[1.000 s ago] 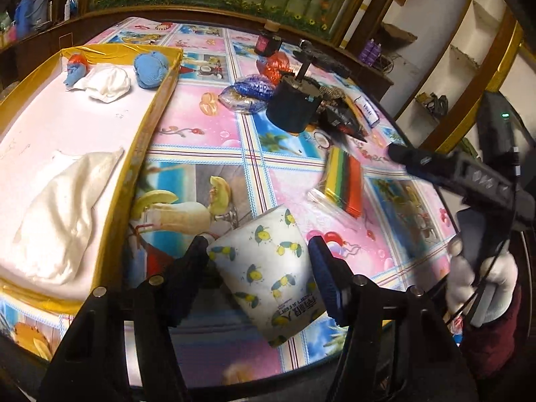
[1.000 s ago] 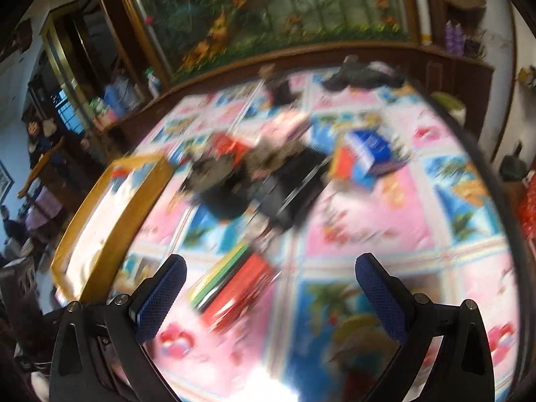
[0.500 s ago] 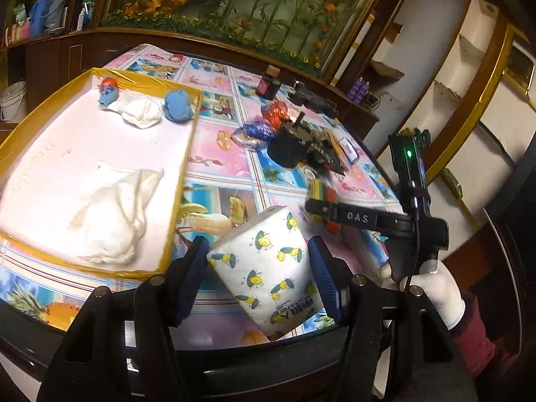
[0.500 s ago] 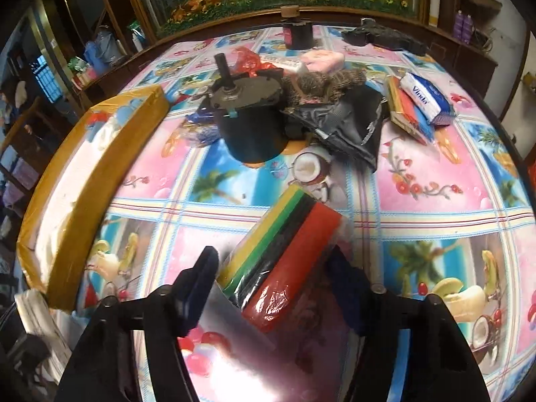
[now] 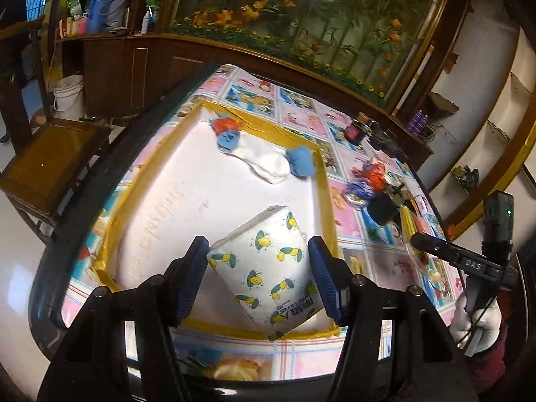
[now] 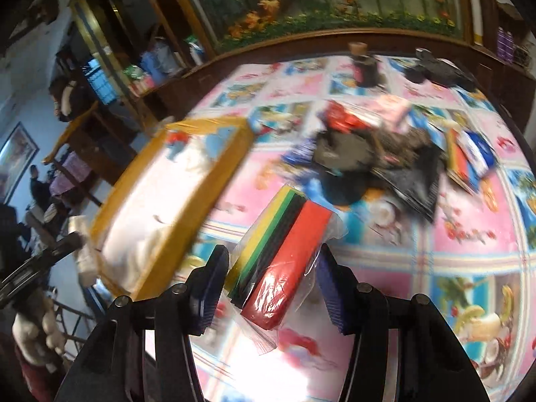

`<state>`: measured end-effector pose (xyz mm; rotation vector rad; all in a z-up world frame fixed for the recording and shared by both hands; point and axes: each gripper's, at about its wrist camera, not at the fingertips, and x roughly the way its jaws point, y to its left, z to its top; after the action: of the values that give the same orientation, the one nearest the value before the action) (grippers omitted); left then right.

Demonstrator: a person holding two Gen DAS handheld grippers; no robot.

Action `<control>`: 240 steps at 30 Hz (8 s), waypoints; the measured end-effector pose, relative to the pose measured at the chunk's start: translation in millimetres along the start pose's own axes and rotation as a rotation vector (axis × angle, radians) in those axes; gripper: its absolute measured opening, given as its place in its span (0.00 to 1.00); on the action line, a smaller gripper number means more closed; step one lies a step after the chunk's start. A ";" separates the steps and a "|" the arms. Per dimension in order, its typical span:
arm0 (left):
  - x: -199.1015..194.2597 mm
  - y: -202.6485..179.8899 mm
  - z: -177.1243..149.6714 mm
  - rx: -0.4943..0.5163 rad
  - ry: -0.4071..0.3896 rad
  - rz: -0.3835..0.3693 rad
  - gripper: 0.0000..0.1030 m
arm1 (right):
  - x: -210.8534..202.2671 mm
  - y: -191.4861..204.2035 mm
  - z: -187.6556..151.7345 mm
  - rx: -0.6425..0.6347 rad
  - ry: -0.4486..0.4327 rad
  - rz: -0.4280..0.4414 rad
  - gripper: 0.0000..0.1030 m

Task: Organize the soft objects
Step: 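Carry the tissue box and sponge pack into the tray and open both tools, then move both open tools back over the cluttered table toward the black snack bag, then grasp the black snack bag with the right tool while the left tool grasps the knitted hat, then carry the snack bag and knitted hat over the tray with both tools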

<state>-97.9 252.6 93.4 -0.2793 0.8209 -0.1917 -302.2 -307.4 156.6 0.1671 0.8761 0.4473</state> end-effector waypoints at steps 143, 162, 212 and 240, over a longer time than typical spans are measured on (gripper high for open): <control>64.1 -143.8 -89.3 -0.042 0.230 -0.250 0.71 | -8.9 -35.8 -32.1 -0.300 0.135 0.006 0.89; 90.3 -209.1 -68.3 0.303 0.233 -0.137 0.71 | -2.2 -116.2 -37.0 -0.069 0.141 -0.187 0.42; 2.3 -82.8 -64.2 -0.030 -0.035 -0.186 0.61 | -56.8 -45.1 -51.5 -0.113 -0.017 -0.179 0.28; -18.1 11.2 -66.1 -0.244 -0.127 -0.154 0.61 | 56.1 116.9 29.4 -0.277 0.073 0.217 0.29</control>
<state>-158.3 256.9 59.6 -0.5798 0.6967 -0.2159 -284.4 -176.7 173.3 -0.0102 0.8618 0.7761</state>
